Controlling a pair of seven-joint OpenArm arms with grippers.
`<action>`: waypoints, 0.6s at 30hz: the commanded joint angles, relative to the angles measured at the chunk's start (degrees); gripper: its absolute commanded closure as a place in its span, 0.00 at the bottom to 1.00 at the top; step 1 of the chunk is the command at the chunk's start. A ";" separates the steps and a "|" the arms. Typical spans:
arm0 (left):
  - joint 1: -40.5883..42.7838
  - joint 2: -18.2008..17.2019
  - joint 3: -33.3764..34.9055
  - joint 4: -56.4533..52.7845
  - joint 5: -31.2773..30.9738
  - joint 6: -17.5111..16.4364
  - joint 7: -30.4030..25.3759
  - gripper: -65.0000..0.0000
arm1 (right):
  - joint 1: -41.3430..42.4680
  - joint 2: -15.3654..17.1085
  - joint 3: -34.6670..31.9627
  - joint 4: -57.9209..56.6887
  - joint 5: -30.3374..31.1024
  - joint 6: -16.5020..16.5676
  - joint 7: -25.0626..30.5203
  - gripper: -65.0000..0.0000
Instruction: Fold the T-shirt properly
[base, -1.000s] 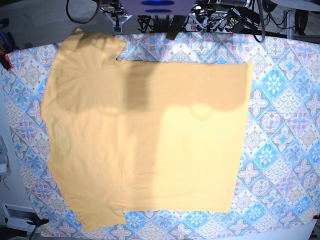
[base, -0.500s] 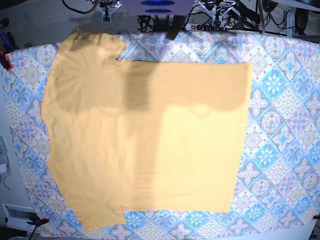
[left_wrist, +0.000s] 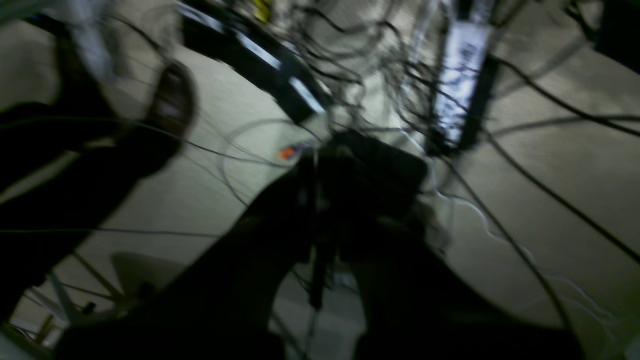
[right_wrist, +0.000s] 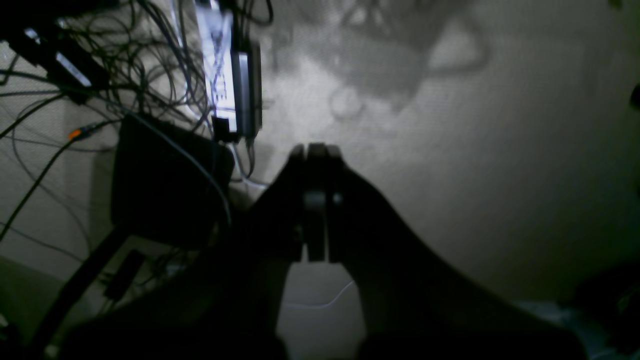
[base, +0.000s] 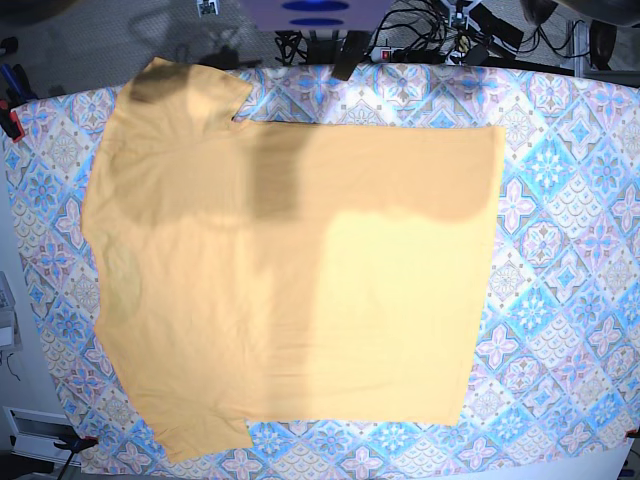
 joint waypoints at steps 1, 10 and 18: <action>2.33 -0.80 -0.08 1.82 -0.06 0.19 -0.21 1.00 | -1.47 1.69 0.23 1.75 0.23 -0.67 0.40 1.00; 12.53 -1.85 -0.08 20.55 -0.06 0.19 -0.21 1.00 | -9.82 5.12 4.19 14.85 0.32 -0.76 0.40 1.00; 19.83 -2.12 -2.63 33.29 0.38 0.27 -0.21 1.00 | -16.77 5.29 11.57 25.84 0.23 -0.76 0.40 1.00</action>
